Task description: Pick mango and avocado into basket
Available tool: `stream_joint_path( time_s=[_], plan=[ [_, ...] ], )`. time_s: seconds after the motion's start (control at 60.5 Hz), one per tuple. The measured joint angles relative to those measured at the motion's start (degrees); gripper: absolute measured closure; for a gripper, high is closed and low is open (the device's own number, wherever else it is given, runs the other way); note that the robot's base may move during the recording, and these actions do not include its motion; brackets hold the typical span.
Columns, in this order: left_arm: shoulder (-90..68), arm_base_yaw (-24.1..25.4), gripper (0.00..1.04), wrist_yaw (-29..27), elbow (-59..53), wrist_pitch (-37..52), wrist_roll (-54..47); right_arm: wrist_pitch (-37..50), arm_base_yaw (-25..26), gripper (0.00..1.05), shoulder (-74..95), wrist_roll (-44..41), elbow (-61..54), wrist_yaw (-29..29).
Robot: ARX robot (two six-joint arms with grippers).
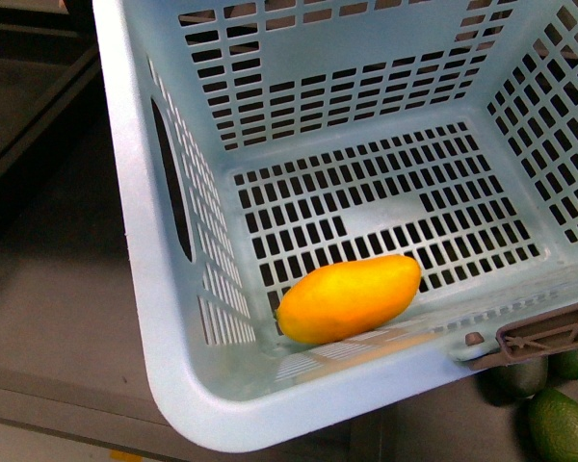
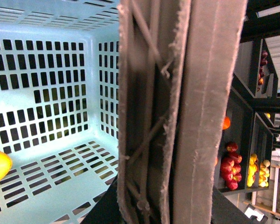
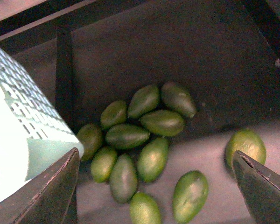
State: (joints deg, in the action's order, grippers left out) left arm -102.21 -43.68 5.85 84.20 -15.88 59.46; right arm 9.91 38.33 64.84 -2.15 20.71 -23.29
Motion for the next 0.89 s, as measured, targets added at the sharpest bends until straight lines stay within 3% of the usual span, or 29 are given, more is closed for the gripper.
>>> stream_joint_path(
  time_s=[0.116,0.281,0.347,0.628,0.893],
  plan=[
    [0.0,0.0,0.89,0.0,0.0,0.0,-0.2,6.9,6.6,0.09,19.1,-18.6,5.0,-4.3],
    [0.0,0.0,0.89,0.2,0.0,0.0,0.0,11.3,8.6,0.09,37.4,-44.1,9.9,0.9],
    [0.0,0.0,0.89,0.1,0.0,0.0,0.0,12.2,7.7,0.09,41.5,-50.3,11.3,2.2],
    [0.0,0.0,0.89,0.1,0.0,0.0,-0.1,15.9,-0.2,0.09,55.4,-68.5,18.8,9.9],
    [0.0,0.0,0.89,0.2,0.0,0.0,-0.1,13.1,-5.4,0.09,67.8,-72.8,28.9,14.4]
  ],
)
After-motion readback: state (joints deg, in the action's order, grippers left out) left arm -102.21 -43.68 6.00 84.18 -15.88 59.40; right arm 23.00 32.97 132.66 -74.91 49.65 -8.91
